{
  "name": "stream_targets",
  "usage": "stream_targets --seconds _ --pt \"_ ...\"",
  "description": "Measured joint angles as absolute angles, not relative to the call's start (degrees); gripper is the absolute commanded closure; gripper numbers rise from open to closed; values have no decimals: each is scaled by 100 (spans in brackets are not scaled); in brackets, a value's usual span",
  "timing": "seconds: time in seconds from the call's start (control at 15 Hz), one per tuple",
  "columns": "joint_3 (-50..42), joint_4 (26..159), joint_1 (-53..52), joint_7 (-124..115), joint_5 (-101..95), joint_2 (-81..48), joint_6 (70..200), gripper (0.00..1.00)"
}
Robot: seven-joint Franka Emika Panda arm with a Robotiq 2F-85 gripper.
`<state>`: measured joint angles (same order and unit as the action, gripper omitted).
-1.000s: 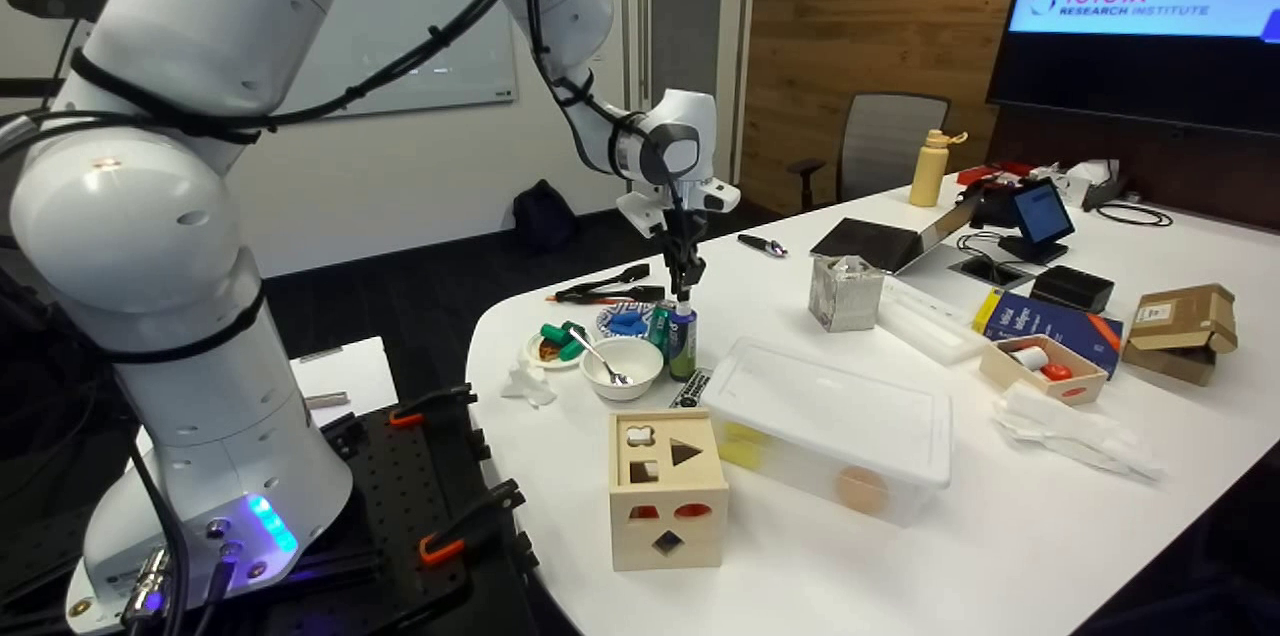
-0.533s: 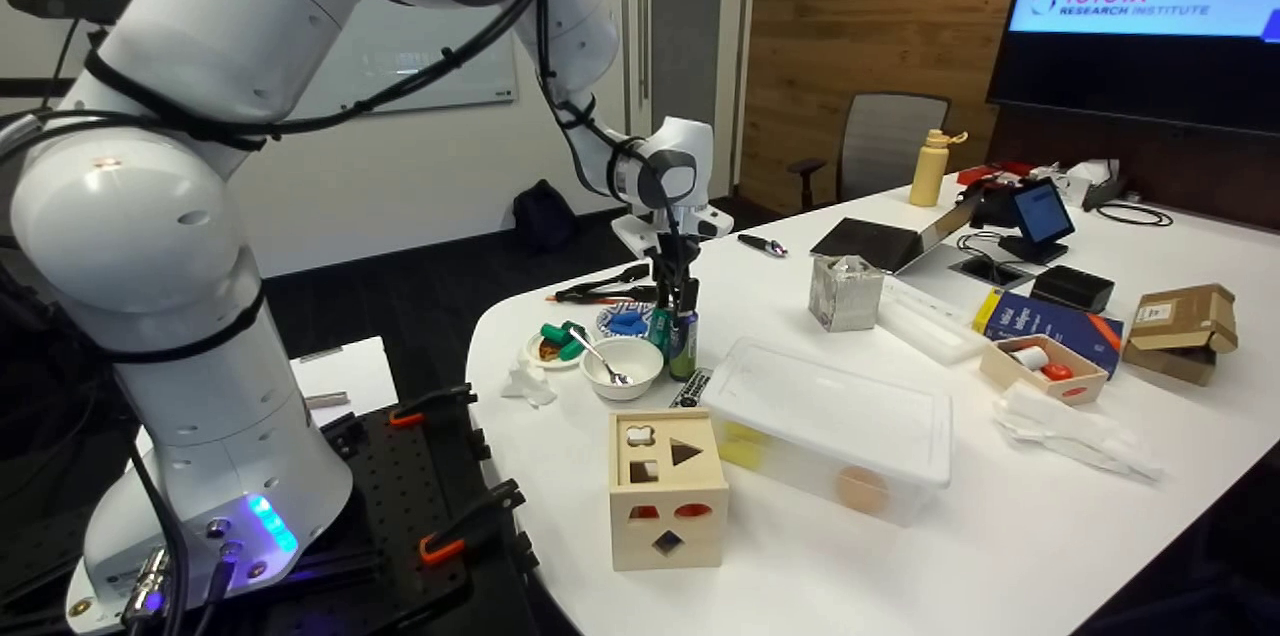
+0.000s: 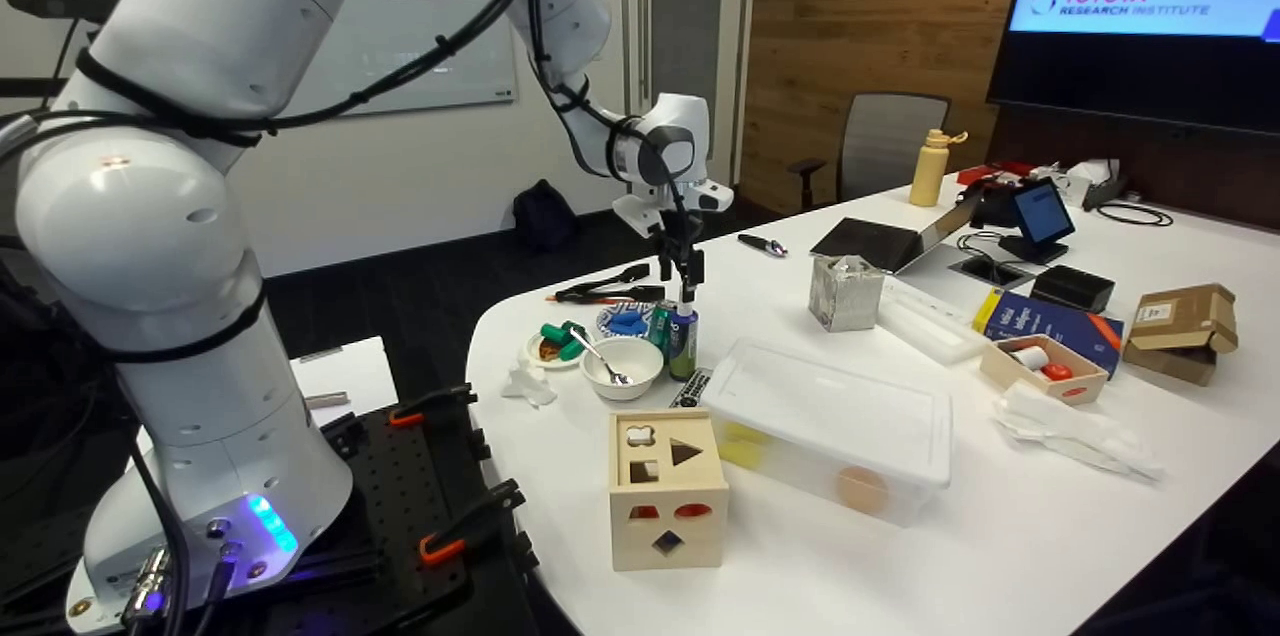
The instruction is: Pick up the clear cap next to the white bowl and place it on the blue spray bottle
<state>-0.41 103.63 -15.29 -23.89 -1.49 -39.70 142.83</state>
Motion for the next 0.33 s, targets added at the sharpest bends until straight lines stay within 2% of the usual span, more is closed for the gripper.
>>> stream_targets --seconds 0.33 --pt "-98 10430 -1660 -2390 -207 -3478 14143 0"
